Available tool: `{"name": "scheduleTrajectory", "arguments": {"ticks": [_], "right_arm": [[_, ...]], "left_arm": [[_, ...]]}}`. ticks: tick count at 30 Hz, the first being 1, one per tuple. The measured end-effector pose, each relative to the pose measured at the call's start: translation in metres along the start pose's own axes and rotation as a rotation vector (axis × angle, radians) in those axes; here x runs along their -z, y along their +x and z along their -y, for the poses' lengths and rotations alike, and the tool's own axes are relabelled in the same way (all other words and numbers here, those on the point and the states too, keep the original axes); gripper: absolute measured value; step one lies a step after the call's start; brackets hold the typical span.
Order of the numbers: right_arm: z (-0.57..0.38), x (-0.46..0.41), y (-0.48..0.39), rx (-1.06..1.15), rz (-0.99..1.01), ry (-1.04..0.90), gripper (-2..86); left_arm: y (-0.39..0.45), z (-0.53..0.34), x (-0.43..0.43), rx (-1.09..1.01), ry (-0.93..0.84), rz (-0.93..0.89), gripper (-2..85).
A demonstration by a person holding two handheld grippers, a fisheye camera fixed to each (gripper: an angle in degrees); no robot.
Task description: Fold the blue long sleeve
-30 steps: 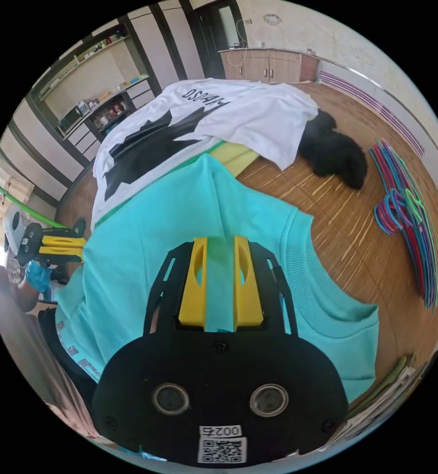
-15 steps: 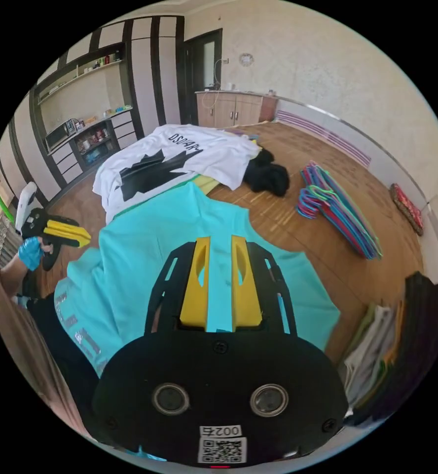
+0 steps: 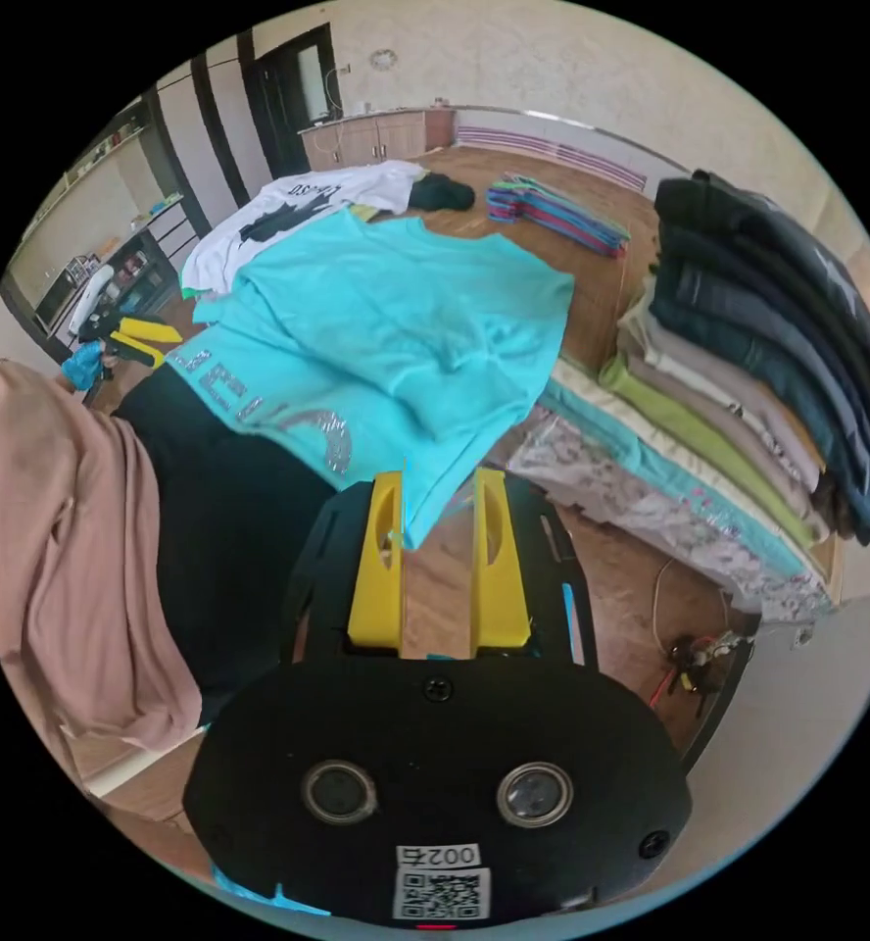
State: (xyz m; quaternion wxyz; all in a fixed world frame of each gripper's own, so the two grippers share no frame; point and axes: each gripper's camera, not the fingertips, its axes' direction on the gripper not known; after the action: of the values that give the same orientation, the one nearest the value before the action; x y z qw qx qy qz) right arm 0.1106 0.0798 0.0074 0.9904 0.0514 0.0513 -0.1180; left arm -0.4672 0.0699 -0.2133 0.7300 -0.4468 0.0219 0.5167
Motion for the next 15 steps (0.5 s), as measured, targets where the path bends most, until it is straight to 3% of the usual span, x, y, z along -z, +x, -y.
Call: {"name": "scheduleTrajectory", "arguments": {"ticks": [5, 15], "right_arm": [[-0.04, 0.017, -0.017, 0.061, 0.012, -0.049, 11.6], [-0.081, 0.044, -0.059, 0.221, -0.186, -0.091, 11.1]], "left_arm": [[0.026, -0.001, 0.003, -0.048, -0.026, -0.002, 10.1], [0.064, -0.01, 0.0, -0.007, -0.043, 0.155, 7.8]]}}
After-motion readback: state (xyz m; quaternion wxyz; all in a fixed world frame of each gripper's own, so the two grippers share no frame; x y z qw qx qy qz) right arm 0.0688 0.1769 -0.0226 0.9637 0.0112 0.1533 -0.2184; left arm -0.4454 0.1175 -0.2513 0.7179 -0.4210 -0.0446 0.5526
